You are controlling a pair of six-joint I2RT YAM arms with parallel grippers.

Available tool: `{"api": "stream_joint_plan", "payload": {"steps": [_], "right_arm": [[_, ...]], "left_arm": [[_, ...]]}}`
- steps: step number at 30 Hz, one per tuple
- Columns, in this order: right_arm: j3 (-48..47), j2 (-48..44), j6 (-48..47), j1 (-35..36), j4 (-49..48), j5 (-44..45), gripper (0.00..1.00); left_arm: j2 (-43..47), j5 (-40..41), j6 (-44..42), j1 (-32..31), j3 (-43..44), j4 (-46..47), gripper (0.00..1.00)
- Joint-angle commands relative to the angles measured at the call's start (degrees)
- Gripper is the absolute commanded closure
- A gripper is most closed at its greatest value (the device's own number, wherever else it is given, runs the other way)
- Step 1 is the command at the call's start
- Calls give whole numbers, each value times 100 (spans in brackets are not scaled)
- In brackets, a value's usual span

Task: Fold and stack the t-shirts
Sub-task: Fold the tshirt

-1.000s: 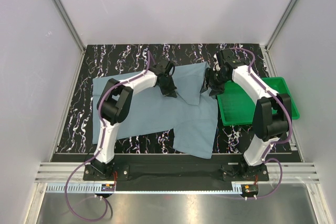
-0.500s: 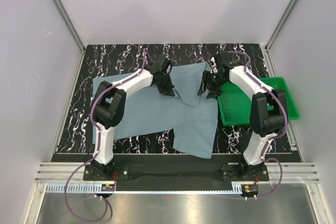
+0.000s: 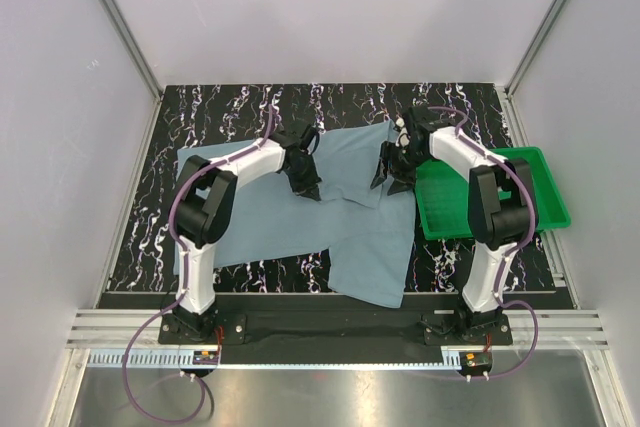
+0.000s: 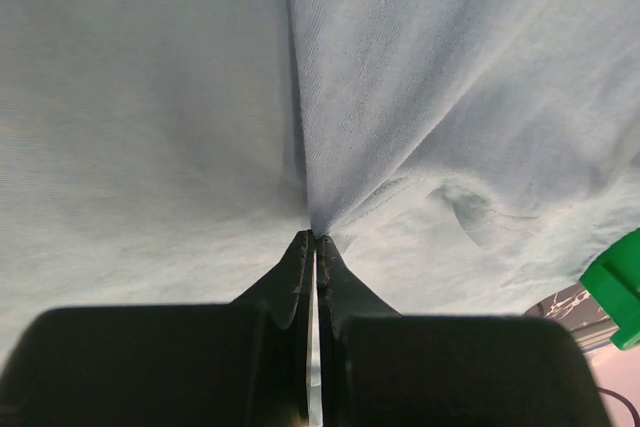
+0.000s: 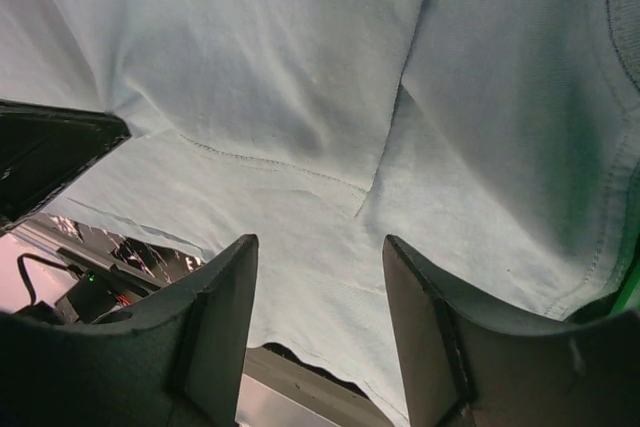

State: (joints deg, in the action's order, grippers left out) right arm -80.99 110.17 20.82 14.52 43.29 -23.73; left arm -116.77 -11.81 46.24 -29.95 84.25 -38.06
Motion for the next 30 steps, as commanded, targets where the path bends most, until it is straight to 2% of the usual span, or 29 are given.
{"api": "stream_joint_plan", "payload": {"steps": [1, 11, 16, 24, 30], "right_arm": [[-110, 48, 63, -2, -101, -141, 39], [171, 154, 317, -2, -320, -299, 43], [417, 145, 467, -2, -461, -238, 57], [655, 250, 537, 7, -856, -159, 58], [252, 583, 520, 7, -902, 35, 57]], "left_arm": [[348, -172, -211, 78, 30, -122, 100], [181, -348, -440, 139, 294, -245, 100], [155, -401, -458, 148, 268, -202, 100], [146, -497, -475, 148, 188, -175, 100], [146, -532, -484, 148, 197, -210, 100]]}}
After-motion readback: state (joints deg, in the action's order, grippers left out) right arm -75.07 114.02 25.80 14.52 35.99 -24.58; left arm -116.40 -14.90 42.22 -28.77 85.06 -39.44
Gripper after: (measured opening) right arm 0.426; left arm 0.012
